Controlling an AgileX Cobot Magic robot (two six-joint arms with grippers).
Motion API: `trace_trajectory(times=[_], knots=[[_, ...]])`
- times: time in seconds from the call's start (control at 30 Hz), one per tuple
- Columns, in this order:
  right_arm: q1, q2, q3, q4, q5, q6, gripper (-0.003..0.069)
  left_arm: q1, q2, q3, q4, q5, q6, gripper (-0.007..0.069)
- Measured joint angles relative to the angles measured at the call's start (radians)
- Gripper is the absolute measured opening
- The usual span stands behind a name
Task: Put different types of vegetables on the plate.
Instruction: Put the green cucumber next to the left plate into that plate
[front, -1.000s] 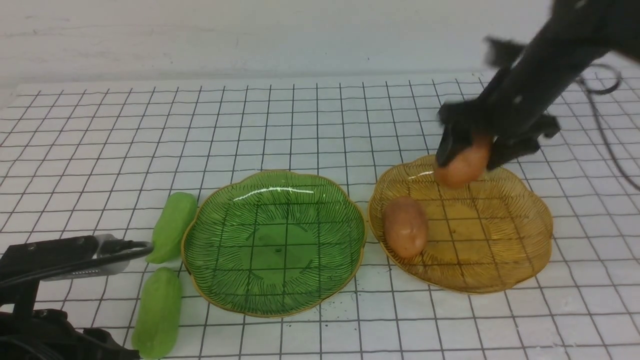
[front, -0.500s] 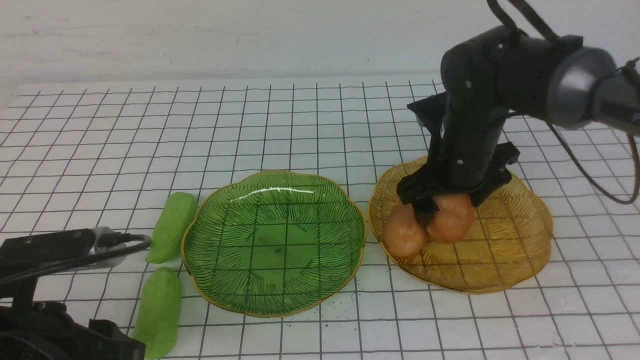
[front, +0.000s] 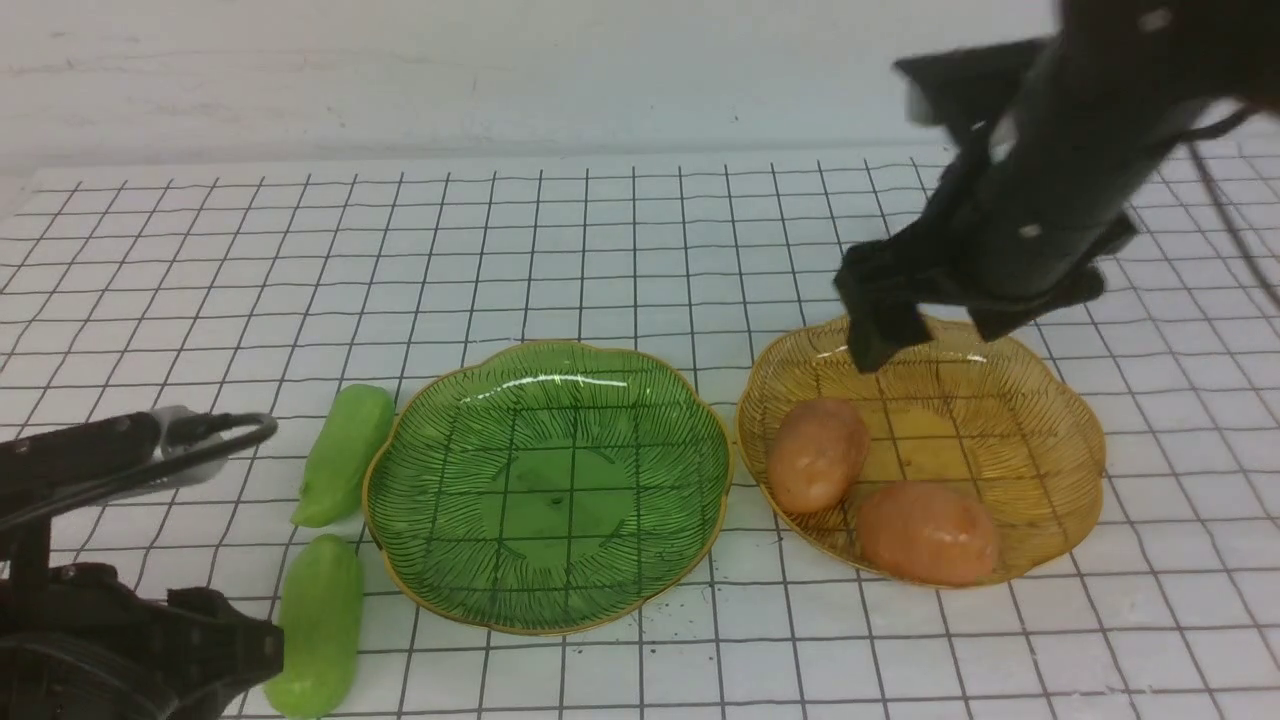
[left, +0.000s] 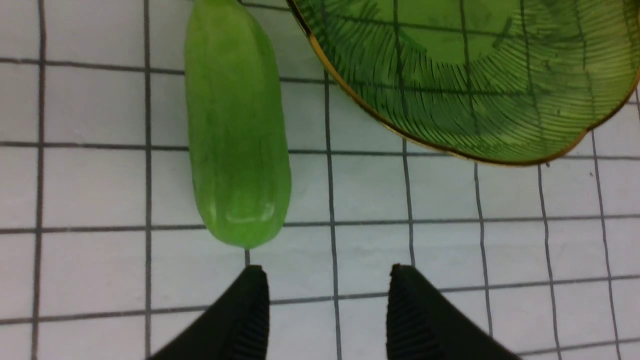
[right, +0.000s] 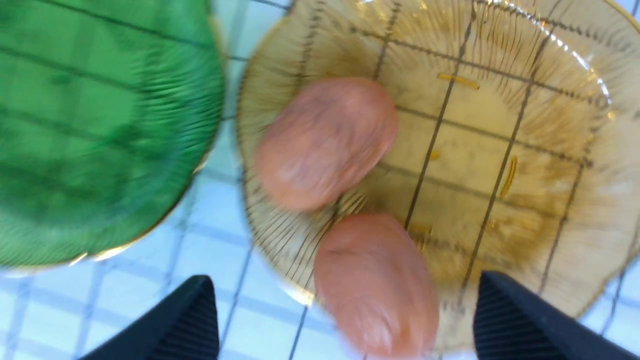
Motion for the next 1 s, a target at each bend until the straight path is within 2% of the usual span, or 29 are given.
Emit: trace_trajectory(times=[0.1, 0.23, 0.37, 0.67, 0.9, 1.0], knots=[[0.0, -0.192, 0.113, 0.019, 0.006, 0.0, 0.0555, 0.0, 0.03, 0.0, 0.003, -0.015, -0.015, 0.0329], [0.0, -0.335, 0.207, 0.019, 0.013, 0.0, 0.0514, 0.0, 0.096, 0.0, 0.005, -0.053, -0.02, 0.0371], [0.0, -0.483, 0.318, 0.013, 0.022, 0.0, 0.0471, 0.0, 0.24, 0.0, 0.005, -0.166, -0.021, 0.0423], [0.0, -0.553, 0.437, -0.003, 0.027, 0.0, 0.045, 0.0, 0.44, -0.003, -0.002, -0.27, -0.001, 0.0426], [0.0, -0.553, 0.451, -0.006, 0.026, 0.0, 0.0449, -0.002, 0.541, -0.007, -0.008, -0.301, 0.001, 0.0424], [0.0, -0.553, 0.451, -0.006, 0.026, 0.0, 0.0447, -0.003, 0.581, -0.014, -0.01, -0.311, 0.005, 0.0391]])
